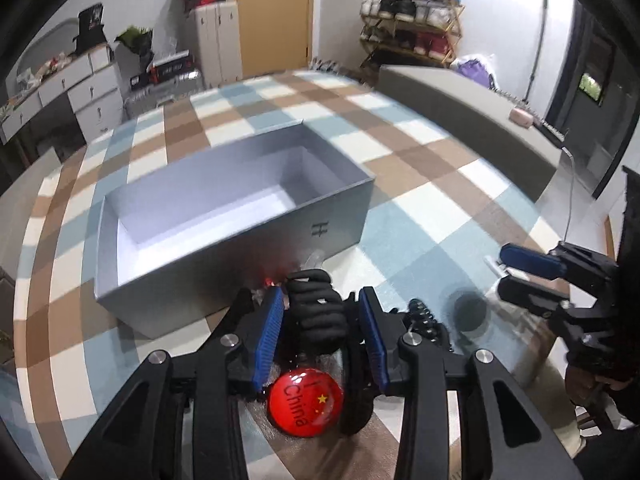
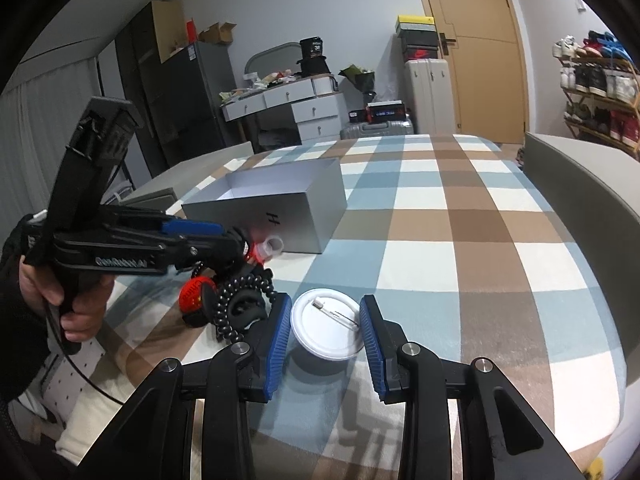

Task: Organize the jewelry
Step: 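Lift the claw clip and white badge and carry both over the grey box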

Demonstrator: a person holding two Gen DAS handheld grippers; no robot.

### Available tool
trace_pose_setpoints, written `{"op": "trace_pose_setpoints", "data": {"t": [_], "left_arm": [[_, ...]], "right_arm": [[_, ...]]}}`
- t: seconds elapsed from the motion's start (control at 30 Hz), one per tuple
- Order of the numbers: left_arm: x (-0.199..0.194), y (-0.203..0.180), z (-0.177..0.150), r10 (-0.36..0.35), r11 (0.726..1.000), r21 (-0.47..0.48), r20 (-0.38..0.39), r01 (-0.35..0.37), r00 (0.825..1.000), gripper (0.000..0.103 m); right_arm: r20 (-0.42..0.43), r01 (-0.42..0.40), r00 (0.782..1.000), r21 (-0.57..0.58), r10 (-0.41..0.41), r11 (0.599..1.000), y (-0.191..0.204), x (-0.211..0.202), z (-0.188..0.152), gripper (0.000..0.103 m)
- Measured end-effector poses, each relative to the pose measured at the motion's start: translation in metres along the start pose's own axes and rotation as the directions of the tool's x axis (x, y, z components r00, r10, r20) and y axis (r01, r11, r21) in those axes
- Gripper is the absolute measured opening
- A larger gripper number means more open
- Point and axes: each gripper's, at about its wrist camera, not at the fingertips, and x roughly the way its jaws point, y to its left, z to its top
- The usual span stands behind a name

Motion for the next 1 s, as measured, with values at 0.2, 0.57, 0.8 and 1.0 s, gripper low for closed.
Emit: {"op": "trace_pose_setpoints", "data": {"t": [0.2, 0.57, 0.8, 1.0], "left_arm": [[-0.009, 0.000, -0.003, 0.022, 1.000, 0.000, 0.007, -0.022, 1.000, 0.027], [-0.060, 0.010, 0.014, -0.010, 0.999, -0.034, 0.153, 0.015, 0.988, 0.027], [-0.064, 0.035, 0.036, 0.029, 0.997, -0.079, 0.228, -0.011, 0.973, 0.027], [-0.043, 0.064, 0.049, 0.038, 0.991, -0.137, 0.219, -0.008, 0.975, 0.027]], "right_arm": [[0.024, -0.023, 0.999, 0.035, 0.022, 0.999, -0.003, -0.002, 0.011, 0.034], [0.091, -0.167, 0.983, 0.078, 0.160, 0.983, 0.010, 0.001, 0.063, 0.034], [0.109, -0.245, 0.965, 0.062, 0.238, 0.968, 0.023, 0.028, 0.106, 0.034], [0.059, -0.255, 0.966, 0.054, 0.252, 0.965, 0.029, 0.067, 0.131, 0.034]]}}
